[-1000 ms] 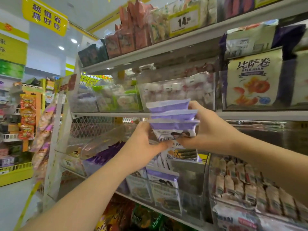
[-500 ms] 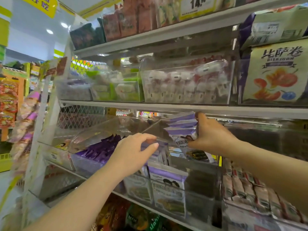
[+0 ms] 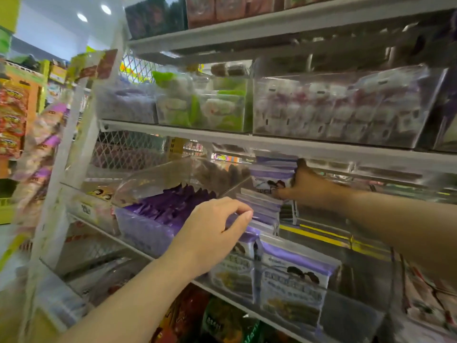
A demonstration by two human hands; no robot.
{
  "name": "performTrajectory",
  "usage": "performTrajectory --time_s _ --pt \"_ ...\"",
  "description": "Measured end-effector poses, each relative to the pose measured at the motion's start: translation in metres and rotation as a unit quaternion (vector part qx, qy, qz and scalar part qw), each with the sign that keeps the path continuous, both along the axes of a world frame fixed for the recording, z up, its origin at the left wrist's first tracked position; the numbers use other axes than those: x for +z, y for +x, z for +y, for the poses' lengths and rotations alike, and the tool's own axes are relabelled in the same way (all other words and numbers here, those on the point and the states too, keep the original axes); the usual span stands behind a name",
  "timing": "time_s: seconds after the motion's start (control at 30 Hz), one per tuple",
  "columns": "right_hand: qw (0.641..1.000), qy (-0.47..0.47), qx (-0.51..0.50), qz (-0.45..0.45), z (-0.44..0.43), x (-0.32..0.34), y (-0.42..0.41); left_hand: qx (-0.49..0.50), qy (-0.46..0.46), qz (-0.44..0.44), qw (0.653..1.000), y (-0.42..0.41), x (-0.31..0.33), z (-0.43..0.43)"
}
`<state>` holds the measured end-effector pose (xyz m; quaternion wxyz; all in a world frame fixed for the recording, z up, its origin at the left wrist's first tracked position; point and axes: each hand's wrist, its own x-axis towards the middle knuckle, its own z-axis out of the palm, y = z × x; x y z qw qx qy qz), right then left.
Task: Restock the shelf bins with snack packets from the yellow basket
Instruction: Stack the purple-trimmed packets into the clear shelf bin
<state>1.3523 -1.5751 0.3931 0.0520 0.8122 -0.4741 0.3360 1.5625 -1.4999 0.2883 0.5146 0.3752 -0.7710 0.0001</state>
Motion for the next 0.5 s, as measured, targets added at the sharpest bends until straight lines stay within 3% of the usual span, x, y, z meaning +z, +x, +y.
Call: performTrajectory --time_s 0.17,0.23,0.33,0.43,0.5 --pt "0.987 0.131 -0.048 0.081 -0.017 -0.006 -0.007 -0.007 0.005 0.006 1.000 0.001 -0.005 0.000" --pt "0.969 0.235 -0.058 0.041 -0.015 -0.008 -0.009 -0.005 0.011 0.005 1.000 0.001 -0.005 0.000" --pt "0.906 0.412 -0.055 -0.076 -0.016 -0.009 -0.009 -0.006 0.012 0.009 1.000 0.001 -0.006 0.001" --pt "0.884 0.438 -0.008 -0.163 -0.020 -0.010 -0.003 -0.007 0.009 0.011 1.000 0.000 -0.006 0.001" --pt "0.885 0.438 -0.001 -0.154 -0.022 -0.010 -0.001 -0.005 0.005 0.011 1.000 -0.001 -0.006 0.000"
